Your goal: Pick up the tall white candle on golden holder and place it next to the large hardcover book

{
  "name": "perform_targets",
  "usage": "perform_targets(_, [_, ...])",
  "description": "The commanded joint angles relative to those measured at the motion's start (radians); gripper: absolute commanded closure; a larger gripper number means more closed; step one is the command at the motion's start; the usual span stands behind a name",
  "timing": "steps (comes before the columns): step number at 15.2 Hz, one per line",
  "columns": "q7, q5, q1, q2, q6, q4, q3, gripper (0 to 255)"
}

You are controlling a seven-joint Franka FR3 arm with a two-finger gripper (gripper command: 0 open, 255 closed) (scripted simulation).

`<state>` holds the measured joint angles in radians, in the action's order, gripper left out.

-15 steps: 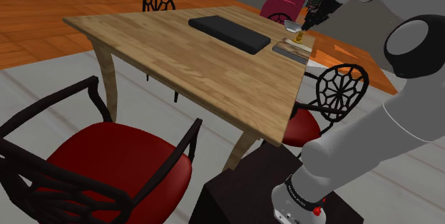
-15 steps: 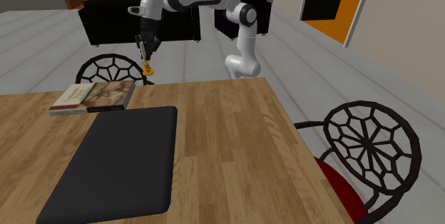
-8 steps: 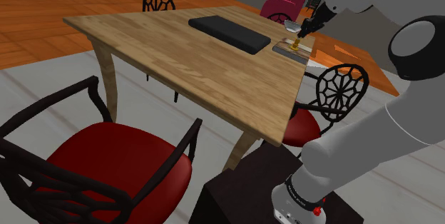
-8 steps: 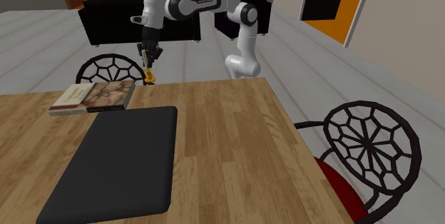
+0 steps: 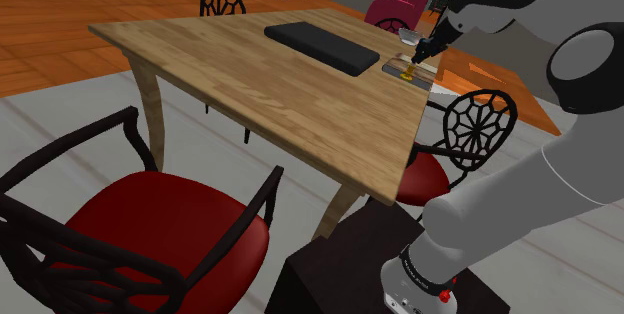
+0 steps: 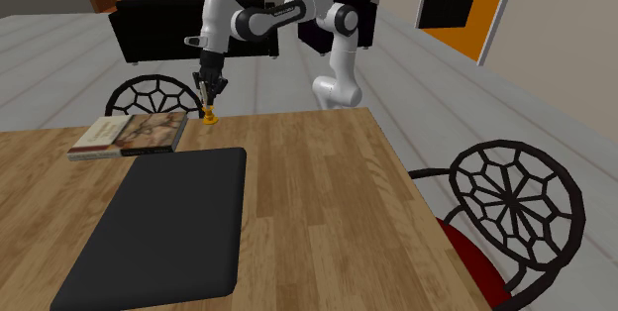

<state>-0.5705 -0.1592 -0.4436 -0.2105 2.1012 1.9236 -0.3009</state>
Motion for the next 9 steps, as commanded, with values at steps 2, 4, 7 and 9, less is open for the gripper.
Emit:
perform_targets(2, [-0.008, -0.003, 0.000, -0.004, 0.043, 0.047, 0.000, 255])
perform_targets(4, [-0.013, -0.006, 0.000, -0.004, 0.069, 0.074, -0.001, 255])
perform_targets(7, [-0.016, -0.007, 0.000, -0.004, 0.080, 0.085, -0.001, 255])
perform_targets(9, [-0.016, -0.007, 0.000, -0.004, 0.080, 0.085, -0.001, 255])
